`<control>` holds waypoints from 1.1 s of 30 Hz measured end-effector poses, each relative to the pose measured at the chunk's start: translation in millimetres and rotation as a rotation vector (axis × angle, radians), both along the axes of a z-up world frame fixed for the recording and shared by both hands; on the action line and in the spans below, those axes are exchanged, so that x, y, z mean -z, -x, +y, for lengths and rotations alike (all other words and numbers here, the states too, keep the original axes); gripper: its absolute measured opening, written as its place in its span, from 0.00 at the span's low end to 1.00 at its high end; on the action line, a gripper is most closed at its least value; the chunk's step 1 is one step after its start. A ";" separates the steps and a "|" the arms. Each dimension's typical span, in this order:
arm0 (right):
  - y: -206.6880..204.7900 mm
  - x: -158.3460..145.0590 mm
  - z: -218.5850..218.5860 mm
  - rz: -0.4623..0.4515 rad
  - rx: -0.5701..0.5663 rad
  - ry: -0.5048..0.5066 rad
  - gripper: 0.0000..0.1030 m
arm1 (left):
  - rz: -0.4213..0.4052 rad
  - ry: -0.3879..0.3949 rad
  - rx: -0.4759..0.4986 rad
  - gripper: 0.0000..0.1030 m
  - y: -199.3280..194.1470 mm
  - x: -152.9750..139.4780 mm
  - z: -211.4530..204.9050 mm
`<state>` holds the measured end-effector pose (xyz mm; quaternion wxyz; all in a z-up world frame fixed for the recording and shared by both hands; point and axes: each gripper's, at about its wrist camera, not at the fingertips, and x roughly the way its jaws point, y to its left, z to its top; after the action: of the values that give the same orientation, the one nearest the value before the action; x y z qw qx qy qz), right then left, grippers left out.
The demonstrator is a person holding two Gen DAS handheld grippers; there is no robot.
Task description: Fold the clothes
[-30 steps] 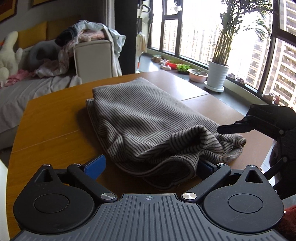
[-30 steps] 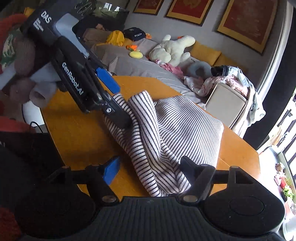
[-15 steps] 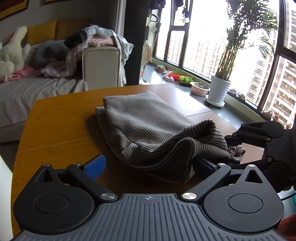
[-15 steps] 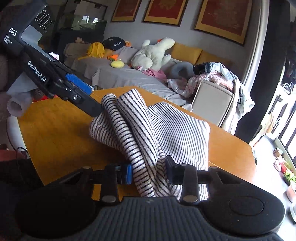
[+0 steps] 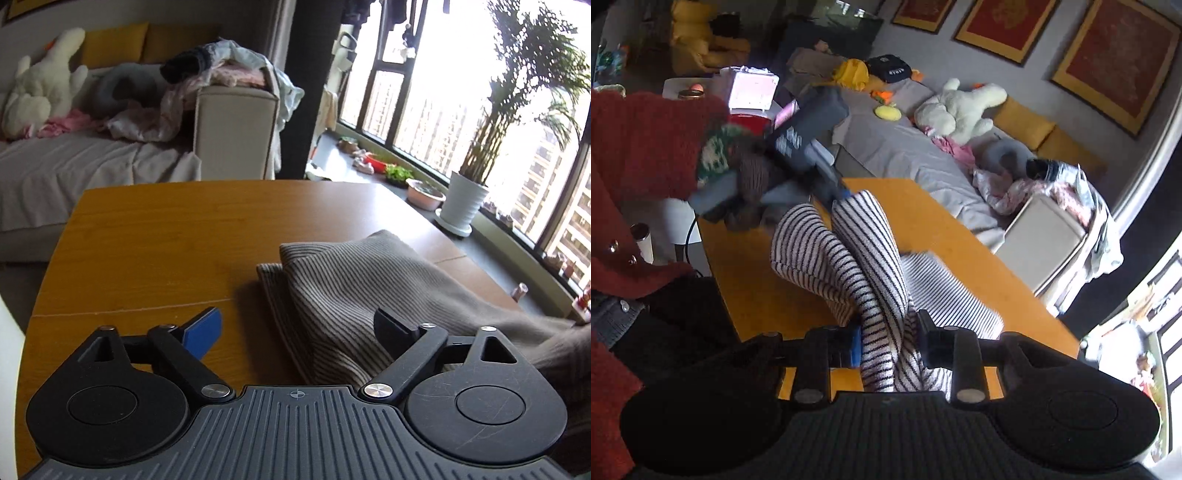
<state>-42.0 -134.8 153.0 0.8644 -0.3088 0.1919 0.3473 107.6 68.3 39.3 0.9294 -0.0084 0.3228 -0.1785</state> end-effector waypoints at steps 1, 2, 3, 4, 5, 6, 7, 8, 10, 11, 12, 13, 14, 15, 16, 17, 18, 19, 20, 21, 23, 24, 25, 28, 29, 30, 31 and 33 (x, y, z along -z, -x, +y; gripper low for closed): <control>0.3 -10.6 0.9 -0.004 -0.020 0.013 0.24 | 0.001 -0.036 0.022 0.74 -2.6 3.7 -5.1; -5.4 -20.4 2.0 -0.005 -0.034 0.015 0.21 | 0.001 -0.068 0.043 0.72 -4.9 7.3 -9.5; -22.1 -26.9 3.8 0.003 -0.038 0.002 0.19 | 0.003 -0.089 0.059 0.71 -6.4 10.4 -11.3; -41.2 -28.5 6.3 0.014 -0.040 -0.006 0.19 | 0.006 -0.095 0.065 0.71 -8.3 12.2 -10.6; -63.1 -25.4 9.6 0.029 -0.040 -0.015 0.19 | 0.012 -0.092 0.066 0.71 -10.8 13.8 -8.6; -86.9 -17.0 12.7 0.050 -0.033 -0.027 0.19 | 0.020 -0.090 0.064 0.71 -13.5 15.5 -6.2; -111.2 -4.3 16.2 0.082 -0.017 -0.041 0.19 | 0.028 -0.089 0.054 0.71 -16.8 17.7 -2.6; -133.5 11.2 19.3 0.116 0.001 -0.051 0.19 | 0.037 -0.087 0.044 0.71 -19.7 20.0 1.3; -167.9 43.5 24.0 0.170 0.037 -0.066 0.16 | 0.056 -0.081 0.017 0.71 -23.9 24.7 10.2; -179.8 59.1 25.1 0.197 0.052 -0.068 0.16 | 0.065 -0.069 0.005 0.71 -24.4 25.7 14.7; -189.2 75.5 24.9 0.217 0.065 -0.071 0.16 | 0.070 -0.057 -0.004 0.71 -24.3 25.9 18.8; -194.5 84.9 23.1 0.229 0.073 -0.084 0.17 | 0.066 -0.045 -0.003 0.74 -22.7 24.3 21.8; -198.0 87.6 19.3 0.241 0.081 -0.113 0.17 | 0.062 -0.032 -0.003 0.77 -21.1 22.7 24.8; -201.6 90.3 15.5 0.253 0.088 -0.142 0.19 | 0.057 -0.023 -0.001 0.78 -19.4 21.0 27.0; -205.1 93.0 11.7 0.265 0.095 -0.170 0.21 | 0.049 -0.022 0.005 0.79 -17.6 18.8 26.6; -207.9 95.0 8.4 0.275 0.099 -0.193 0.21 | 0.043 -0.024 0.011 0.80 -16.0 16.6 25.0; -209.4 95.9 5.7 0.283 0.099 -0.205 0.21 | 0.035 -0.025 0.017 0.80 -14.6 14.1 23.1; -210.8 96.8 3.0 0.291 0.099 -0.218 0.21 | 0.027 -0.024 0.022 0.80 -13.5 10.9 20.5; -212.3 97.6 0.4 0.298 0.099 -0.231 0.21 | 0.020 -0.022 0.028 0.80 -12.5 7.8 18.0; -213.9 98.2 -1.7 0.306 0.098 -0.242 0.22 | 0.012 -0.020 0.033 0.80 -11.4 4.6 15.4; -217.8 98.2 -3.9 0.324 0.095 -0.263 0.24 | -0.016 -0.024 0.039 0.80 -8.5 -3.2 9.8; -220.0 98.1 -4.6 0.338 0.095 -0.279 0.24 | -0.033 -0.028 0.041 0.79 -6.8 -7.4 6.8; -222.3 98.1 -5.2 0.351 0.095 -0.295 0.25 | -0.053 -0.034 0.042 0.79 -5.6 -11.7 3.9; -228.9 98.0 -7.2 0.391 0.097 -0.344 0.26 | -0.115 -0.062 0.042 0.79 -3.8 -21.7 -3.2; -229.6 97.7 -6.8 0.397 0.094 -0.351 0.26 | -0.111 -0.060 0.051 0.79 -4.8 -20.6 -6.6; -227.6 97.5 -4.2 0.390 0.086 -0.339 0.26 | -0.108 -0.057 0.060 0.80 -5.8 -19.6 -9.9; -225.4 97.8 -0.7 0.377 0.079 -0.316 0.26 | -0.104 -0.055 0.069 0.80 -6.7 -18.6 -13.2; -222.9 98.2 3.7 0.363 0.076 -0.289 0.27 | -0.096 -0.051 0.087 0.81 -8.7 -16.6 -19.9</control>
<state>180.9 -131.1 54.7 0.8634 -0.1066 0.3041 0.3882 116.3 48.4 55.9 0.9351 0.0380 0.2825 -0.2104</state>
